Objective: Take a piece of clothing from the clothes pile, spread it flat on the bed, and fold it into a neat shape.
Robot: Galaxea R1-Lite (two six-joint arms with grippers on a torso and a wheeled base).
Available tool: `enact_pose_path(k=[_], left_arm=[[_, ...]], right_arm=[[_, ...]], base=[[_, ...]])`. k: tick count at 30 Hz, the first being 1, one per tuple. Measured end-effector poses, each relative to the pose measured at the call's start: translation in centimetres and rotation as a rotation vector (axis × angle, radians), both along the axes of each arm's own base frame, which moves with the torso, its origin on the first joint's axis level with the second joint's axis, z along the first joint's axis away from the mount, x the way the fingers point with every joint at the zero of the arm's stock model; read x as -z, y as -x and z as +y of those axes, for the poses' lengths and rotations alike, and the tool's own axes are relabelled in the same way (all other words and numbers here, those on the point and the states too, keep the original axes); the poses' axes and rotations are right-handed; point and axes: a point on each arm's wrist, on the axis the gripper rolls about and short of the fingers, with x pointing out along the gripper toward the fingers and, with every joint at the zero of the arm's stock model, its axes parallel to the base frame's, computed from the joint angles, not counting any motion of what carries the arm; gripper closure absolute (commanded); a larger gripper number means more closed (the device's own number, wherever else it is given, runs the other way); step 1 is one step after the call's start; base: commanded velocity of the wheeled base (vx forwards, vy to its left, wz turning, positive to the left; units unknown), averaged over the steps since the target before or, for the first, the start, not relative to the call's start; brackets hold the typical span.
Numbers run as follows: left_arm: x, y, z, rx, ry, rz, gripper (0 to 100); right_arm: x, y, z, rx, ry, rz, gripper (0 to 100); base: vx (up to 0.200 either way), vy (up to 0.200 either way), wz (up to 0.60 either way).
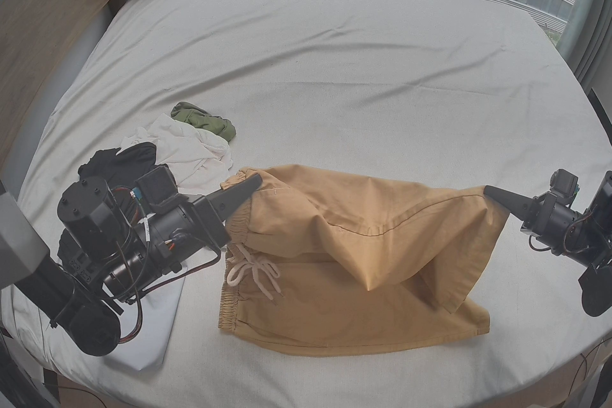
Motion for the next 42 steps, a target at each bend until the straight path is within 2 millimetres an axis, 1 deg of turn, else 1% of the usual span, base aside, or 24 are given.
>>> enact_pose_path(k=[5, 17, 29, 34, 42], left_arm=[[-0.1, -0.3, 0.8, -0.017, 0.000, -0.004, 100], [0.3, -0.4, 2.7, -0.010, -0.017, 0.017, 100], [-0.2, -0.3, 3.1, -0.018, -0.011, -0.001, 100], [-0.4, -0.2, 3.4, -0.026, -0.007, -0.007, 100], [-0.5, -0.1, 3.7, -0.028, -0.008, -0.008, 100]], right_arm=[[-0.2, -0.2, -0.6, 0.017, -0.003, -0.008, 100], [-0.7, -0.4, -1.7, 0.028, -0.014, -0.014, 100], [-1.4, -0.8, -2.9, 0.058, -0.013, -0.043, 100], [-2.0, -0.7, -3.3, 0.061, -0.044, -0.032, 100], [-2.7, -0.5, -3.8, 0.075, -0.044, -0.057, 100]], base=[[0.000, 0.000, 0.00], [0.000, 0.000, 0.00], [0.000, 0.000, 0.00], [0.000, 0.000, 0.00], [0.000, 0.000, 0.00]])
